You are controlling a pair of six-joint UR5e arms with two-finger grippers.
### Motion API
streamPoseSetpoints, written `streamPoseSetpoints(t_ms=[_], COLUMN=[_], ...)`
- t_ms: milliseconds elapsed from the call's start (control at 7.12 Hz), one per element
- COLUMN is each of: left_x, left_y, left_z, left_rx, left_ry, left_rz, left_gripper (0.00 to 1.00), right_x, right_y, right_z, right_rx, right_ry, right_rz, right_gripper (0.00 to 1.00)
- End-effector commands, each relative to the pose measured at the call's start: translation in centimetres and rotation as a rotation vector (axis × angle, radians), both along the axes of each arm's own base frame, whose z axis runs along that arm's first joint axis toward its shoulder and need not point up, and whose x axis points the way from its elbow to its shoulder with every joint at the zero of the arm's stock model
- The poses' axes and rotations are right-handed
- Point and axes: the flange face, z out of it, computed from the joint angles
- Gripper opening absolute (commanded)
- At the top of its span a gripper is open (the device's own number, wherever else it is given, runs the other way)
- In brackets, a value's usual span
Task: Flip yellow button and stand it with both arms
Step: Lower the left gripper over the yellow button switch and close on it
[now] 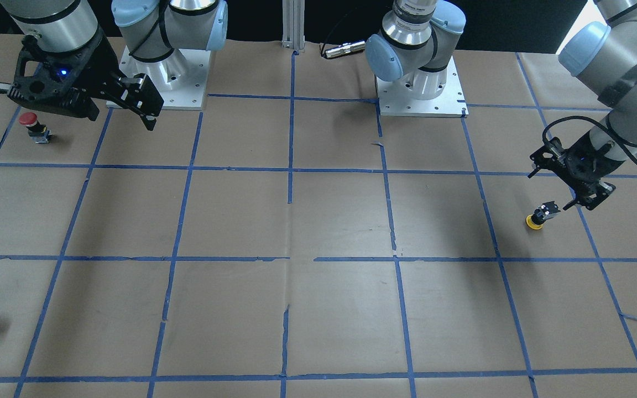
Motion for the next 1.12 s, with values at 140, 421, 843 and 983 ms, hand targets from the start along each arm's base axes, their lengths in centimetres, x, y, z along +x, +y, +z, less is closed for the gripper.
streamPoseSetpoints(t_ms=[140, 421, 843, 983], left_x=[2.6, 4.5, 4.6, 4.7], left_y=[0.6, 0.8, 1.5, 1.3], left_z=[-3.8, -5.8, -7.1, -7.2], left_rx=[-0.005, -0.004, 0.003, -0.018], left_ry=[0.020, 0.032, 0.034, 0.008], left_rz=[-0.329, -0.385, -0.414, -0.437], left_gripper=[1.00, 0.99, 0.98, 0.94], right_x=[0.0, 0.0, 0.0, 0.0], right_y=[-0.1, 0.0, 0.0, 0.0], right_z=[-0.2, -0.2, -0.2, -0.2], right_rx=[0.000, 0.000, 0.001, 0.000], right_ry=[0.001, -0.003, -0.002, -0.002], right_rz=[0.001, 0.000, 0.001, 0.001], right_gripper=[1.00, 1.00, 1.00, 1.00])
